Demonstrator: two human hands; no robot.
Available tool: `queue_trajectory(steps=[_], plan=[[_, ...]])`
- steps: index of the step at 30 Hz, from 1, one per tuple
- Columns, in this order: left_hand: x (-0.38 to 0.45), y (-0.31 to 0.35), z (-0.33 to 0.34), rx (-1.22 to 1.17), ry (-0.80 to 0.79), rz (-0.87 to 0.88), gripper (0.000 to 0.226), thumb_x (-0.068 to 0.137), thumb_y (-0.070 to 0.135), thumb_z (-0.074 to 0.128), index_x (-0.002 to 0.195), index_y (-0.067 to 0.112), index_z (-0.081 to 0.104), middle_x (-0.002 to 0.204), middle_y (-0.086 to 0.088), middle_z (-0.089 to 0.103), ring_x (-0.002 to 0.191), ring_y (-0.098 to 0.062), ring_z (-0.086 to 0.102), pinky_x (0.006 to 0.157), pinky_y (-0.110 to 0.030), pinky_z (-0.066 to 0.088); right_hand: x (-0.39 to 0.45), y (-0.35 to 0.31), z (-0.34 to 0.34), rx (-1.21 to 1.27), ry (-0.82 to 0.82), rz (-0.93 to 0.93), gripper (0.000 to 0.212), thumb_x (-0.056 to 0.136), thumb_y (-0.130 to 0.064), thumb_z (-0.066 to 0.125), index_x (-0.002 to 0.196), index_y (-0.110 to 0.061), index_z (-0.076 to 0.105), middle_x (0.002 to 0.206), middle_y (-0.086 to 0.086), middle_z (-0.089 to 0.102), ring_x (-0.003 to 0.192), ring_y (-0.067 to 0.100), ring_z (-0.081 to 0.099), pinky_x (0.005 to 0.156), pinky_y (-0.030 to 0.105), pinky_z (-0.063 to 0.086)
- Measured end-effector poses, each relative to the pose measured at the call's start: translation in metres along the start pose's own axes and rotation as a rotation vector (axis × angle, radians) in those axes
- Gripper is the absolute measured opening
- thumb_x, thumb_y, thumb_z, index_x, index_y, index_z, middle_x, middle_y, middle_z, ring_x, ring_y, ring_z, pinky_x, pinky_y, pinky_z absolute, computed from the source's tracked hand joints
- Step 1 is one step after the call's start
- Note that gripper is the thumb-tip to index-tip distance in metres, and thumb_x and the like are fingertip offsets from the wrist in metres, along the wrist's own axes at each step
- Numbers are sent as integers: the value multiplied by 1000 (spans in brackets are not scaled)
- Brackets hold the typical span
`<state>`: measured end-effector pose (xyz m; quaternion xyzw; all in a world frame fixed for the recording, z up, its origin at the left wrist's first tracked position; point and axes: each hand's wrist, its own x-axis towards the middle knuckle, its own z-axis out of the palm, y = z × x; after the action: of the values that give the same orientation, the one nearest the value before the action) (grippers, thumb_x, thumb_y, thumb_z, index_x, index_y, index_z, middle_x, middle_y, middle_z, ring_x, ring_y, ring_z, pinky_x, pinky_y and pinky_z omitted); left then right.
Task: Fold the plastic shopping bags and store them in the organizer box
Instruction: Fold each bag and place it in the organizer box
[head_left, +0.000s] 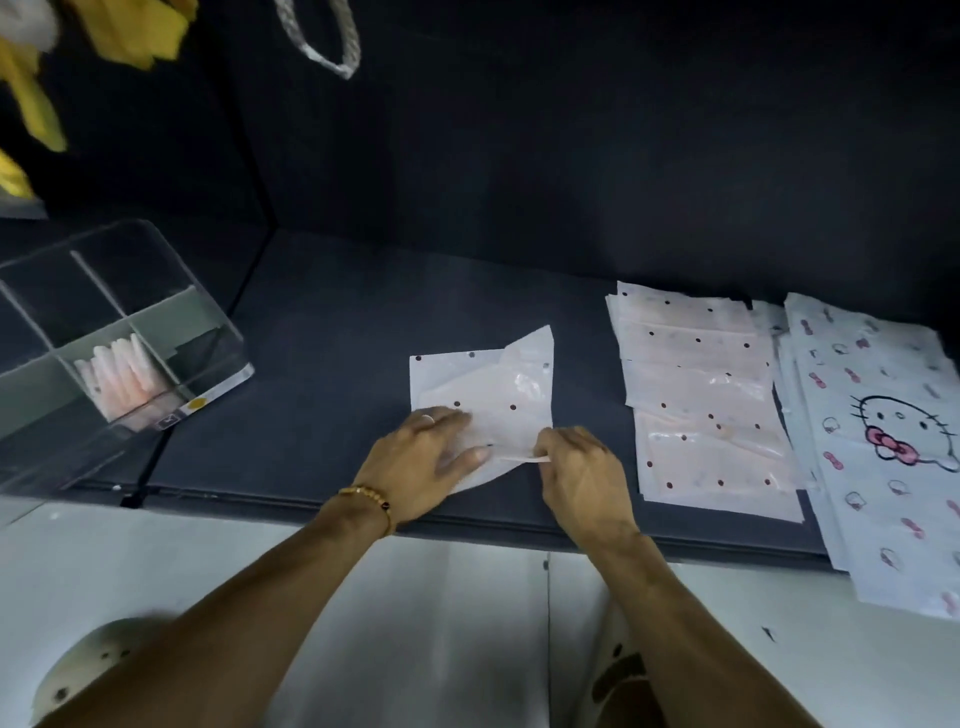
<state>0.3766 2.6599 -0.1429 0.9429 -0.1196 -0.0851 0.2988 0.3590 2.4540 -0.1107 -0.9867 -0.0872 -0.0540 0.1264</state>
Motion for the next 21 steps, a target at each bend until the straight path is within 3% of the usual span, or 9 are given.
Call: queue_trajectory(steps=[3,6,10,12,15,17,20,21], plan=[[29,10,13,125,-95,92,49,90,45,56,137,31,47,148,9,38,140,-8,22,109,-27,27,5,23,-4,44,57,32,27,60,16,74,76,-6,69,72,6,68,64,27,62,48,31,52],[51,14,21,133,-76,121,31,93,33,56,124,30,62,141,7,49,137,-8,30,107,-23,29,5,46,-3,36,114,55,24,68,13,74,86,-3,74,92,10,72,72,33,65,59,37,58],[68,25,21,27,-141,121,40,99,44,38,128,26,59,135,5,55,135,-10,32,107,-24,29,5,68,-1,152,98,243,26,88,4,59,112,0,69,98,18,70,83,38,66,78,42,56],[74,31,16,-57,-197,108,42,101,41,34,130,23,57,135,0,54,134,-12,36,107,-24,29,6,76,-3,207,75,359,25,93,-1,55,113,-1,69,95,20,71,86,38,66,82,39,52],[78,38,11,-216,-177,90,37,102,35,37,121,20,64,122,6,63,113,-10,55,91,-7,36,8,81,-12,192,72,400,27,91,0,53,110,-7,71,91,17,72,84,37,65,81,34,51],[75,43,8,-308,-152,55,32,102,31,39,115,25,67,112,17,64,101,-2,57,81,1,36,8,82,-17,165,43,412,31,90,0,53,112,-13,71,92,14,74,85,35,66,81,31,51],[67,40,-4,-325,-45,47,34,102,27,39,84,36,67,77,28,63,74,-3,58,70,-6,39,3,88,-24,69,-17,450,26,90,-6,53,107,-14,70,91,13,72,87,37,64,75,31,49],[63,36,-10,-255,-20,69,33,102,27,38,85,36,66,76,26,63,75,-8,57,71,-10,40,1,89,-27,64,-26,438,26,87,-8,55,109,-14,67,94,12,71,90,37,62,75,32,48]])
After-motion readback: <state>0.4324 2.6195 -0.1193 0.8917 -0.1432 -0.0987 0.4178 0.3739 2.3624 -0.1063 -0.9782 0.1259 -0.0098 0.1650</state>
